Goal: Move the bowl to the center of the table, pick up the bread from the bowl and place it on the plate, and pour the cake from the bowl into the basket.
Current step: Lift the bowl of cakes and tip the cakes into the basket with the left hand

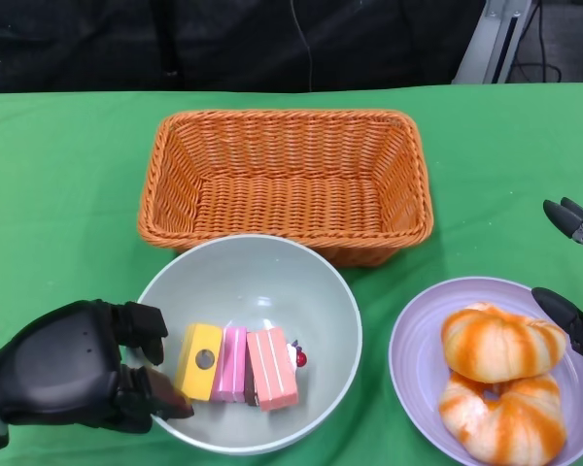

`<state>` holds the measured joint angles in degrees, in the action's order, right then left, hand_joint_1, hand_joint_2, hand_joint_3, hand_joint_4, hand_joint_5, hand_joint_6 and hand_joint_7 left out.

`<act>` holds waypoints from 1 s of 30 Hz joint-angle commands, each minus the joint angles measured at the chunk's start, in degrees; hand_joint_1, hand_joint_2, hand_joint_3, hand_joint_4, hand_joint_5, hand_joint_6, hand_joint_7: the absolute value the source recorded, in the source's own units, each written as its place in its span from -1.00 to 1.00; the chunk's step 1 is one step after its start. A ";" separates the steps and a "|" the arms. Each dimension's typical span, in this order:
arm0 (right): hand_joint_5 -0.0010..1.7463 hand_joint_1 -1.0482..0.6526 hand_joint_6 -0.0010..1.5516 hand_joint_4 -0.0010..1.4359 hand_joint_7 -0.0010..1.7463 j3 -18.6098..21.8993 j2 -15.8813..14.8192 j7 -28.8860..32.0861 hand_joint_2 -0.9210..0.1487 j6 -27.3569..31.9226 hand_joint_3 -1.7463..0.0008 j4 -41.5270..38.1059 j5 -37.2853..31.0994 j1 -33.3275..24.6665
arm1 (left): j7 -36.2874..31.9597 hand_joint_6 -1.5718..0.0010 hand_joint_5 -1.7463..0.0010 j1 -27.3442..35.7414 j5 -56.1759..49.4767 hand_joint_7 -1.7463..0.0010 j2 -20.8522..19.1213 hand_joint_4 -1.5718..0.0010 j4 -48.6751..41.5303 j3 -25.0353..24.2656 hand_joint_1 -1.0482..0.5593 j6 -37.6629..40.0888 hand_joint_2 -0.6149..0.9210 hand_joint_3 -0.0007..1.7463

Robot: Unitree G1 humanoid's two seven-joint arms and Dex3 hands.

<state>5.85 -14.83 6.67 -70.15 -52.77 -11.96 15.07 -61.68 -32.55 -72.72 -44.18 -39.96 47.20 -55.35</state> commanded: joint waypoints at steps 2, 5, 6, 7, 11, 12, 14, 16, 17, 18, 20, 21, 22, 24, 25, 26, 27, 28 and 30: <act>-0.90 -0.26 -0.29 -0.12 -0.99 0.42 -0.38 -0.55 -1.00 -1.49 0.68 -0.39 2.68 0.61 | -4.33 -0.47 -0.22 0.95 -1.92 0.93 0.51 0.08 -0.28 0.62 -0.15 1.62 1.00 -0.99; -0.90 -0.24 -0.30 -0.11 -1.00 0.08 -0.12 -2.22 -1.00 -2.42 0.68 -0.75 5.11 0.66 | -6.82 -0.47 -0.30 1.19 -2.31 0.92 1.66 0.13 -0.94 1.08 -0.13 2.26 1.00 -0.97; -0.90 -0.24 -0.31 -0.11 -1.00 -0.05 -0.17 -2.94 -1.00 -2.46 0.67 -0.64 5.86 0.55 | -7.67 -0.47 -0.34 1.12 -2.62 0.92 2.05 0.15 -1.23 1.36 -0.13 2.51 1.00 -0.97; -0.90 -0.23 -0.32 -0.11 -1.00 -0.08 -0.17 -3.50 -1.00 -2.47 0.66 -0.51 6.45 0.44 | -8.38 -0.46 -0.41 1.00 -2.95 0.92 2.37 0.19 -1.55 1.63 -0.13 2.74 1.00 -0.94; -0.90 -0.21 -0.33 -0.11 -1.00 -0.22 0.36 -6.17 -1.00 -2.96 0.65 -0.28 9.64 0.19 | -11.88 -0.44 -0.69 0.35 -4.25 0.85 3.53 0.29 -3.04 2.87 -0.12 4.29 1.00 -0.91; -0.90 -0.21 -0.33 -0.11 -1.00 -0.21 0.46 -6.76 -1.00 -3.08 0.65 -0.34 10.24 0.17 | -12.28 -0.44 -0.72 0.12 -4.35 0.84 3.67 0.30 -3.32 3.09 -0.12 4.31 1.00 -0.91; -0.90 -0.21 -0.34 -0.11 -1.00 -0.12 0.63 -7.83 -1.00 -3.24 0.65 -0.48 11.21 0.17 | -12.73 -0.42 -0.82 -0.22 -4.47 0.81 3.83 0.32 -3.74 3.44 -0.13 4.28 1.00 -0.93; -0.90 -0.20 -0.35 -0.11 -1.00 0.05 0.87 -8.68 -1.00 -3.42 0.65 -0.47 11.99 0.13 | -12.65 -0.41 -0.85 -0.37 -4.46 0.79 3.86 0.32 -3.74 3.63 -0.13 4.44 1.00 -0.93; -0.90 -0.20 -0.35 -0.11 -1.00 0.12 1.04 -9.06 -1.00 -3.48 0.65 -0.39 12.38 0.10 | -12.57 -0.40 -0.86 -0.36 -4.41 0.78 3.88 0.31 -3.75 3.69 -0.13 4.46 1.00 -0.94; -0.90 -0.21 -0.35 -0.11 -1.00 0.15 1.28 -9.54 -1.00 -3.41 0.65 -0.23 13.03 0.05 | -12.29 -0.40 -0.87 -0.35 -4.23 0.77 3.91 0.31 -3.85 3.75 -0.13 4.26 1.00 -0.95; -0.90 -0.22 -0.35 -0.11 -1.00 0.17 1.52 -10.55 -1.00 -3.46 0.66 -0.16 14.09 -0.01 | -11.48 -0.40 -0.89 -0.22 -3.74 0.74 3.83 0.29 -3.87 3.75 -0.12 3.71 1.00 -0.96; -0.90 -0.22 -0.35 -0.11 -1.00 0.26 1.60 -10.82 -1.00 -3.42 0.66 -0.03 14.32 -0.08 | -11.49 -0.39 -0.90 -0.22 -3.83 0.74 3.76 0.29 -3.76 3.80 -0.12 3.80 1.00 -0.96; -0.89 -0.22 -0.35 -0.11 -1.00 0.35 1.66 -11.09 -1.00 -3.43 0.66 0.02 14.49 -0.10 | -11.57 -0.39 -0.91 -0.25 -3.96 0.72 3.68 0.29 -3.66 3.84 -0.12 3.90 1.00 -0.96; -0.89 -0.22 -0.36 -0.11 -1.00 0.38 1.69 -11.84 -1.00 -3.55 0.66 -0.03 14.97 -0.03 | -11.99 -0.38 -0.92 -0.32 -4.16 0.70 3.65 0.29 -3.60 3.89 -0.12 4.13 1.00 -0.97; -0.90 -0.22 -0.36 -0.11 -1.00 0.39 1.72 -12.22 -1.00 -3.60 0.65 -0.07 15.24 0.02 | -12.20 -0.37 -0.93 -0.31 -4.19 0.65 3.69 0.29 -3.63 3.89 -0.12 4.24 1.00 -0.97; -0.90 -0.21 -0.36 -0.12 -1.00 0.49 1.87 -12.43 -1.00 -3.68 0.65 -0.10 15.42 0.05 | -12.37 -0.29 -0.93 -0.28 -4.17 0.51 3.74 0.29 -3.61 3.85 -0.12 4.34 1.00 -0.98; -0.89 -0.22 -0.35 -0.11 -1.00 0.56 1.89 -12.65 -1.00 -3.67 0.65 -0.03 15.49 0.03 | -12.52 -0.26 -0.93 -0.27 -4.12 0.45 3.77 0.28 -3.61 3.82 -0.12 4.35 1.00 -0.98; -0.89 -0.22 -0.36 -0.11 -1.00 0.55 1.91 -13.02 -1.00 -3.54 0.65 0.11 15.76 -0.04 | -12.86 -0.23 -0.93 -0.25 -4.13 0.40 3.82 0.29 -3.57 3.79 -0.12 4.43 1.00 -0.97; -0.89 -0.22 -0.36 -0.11 -1.00 0.58 1.96 -13.69 -1.00 -3.44 0.65 0.26 16.26 -0.09 | -13.65 -0.16 -0.93 -0.24 -4.19 0.29 3.98 0.30 -3.60 3.80 -0.11 4.57 1.00 -0.96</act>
<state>5.67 -12.65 -6.68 -73.09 -52.99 2.89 15.10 -74.06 -32.53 -76.57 -39.91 -43.67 50.55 -50.97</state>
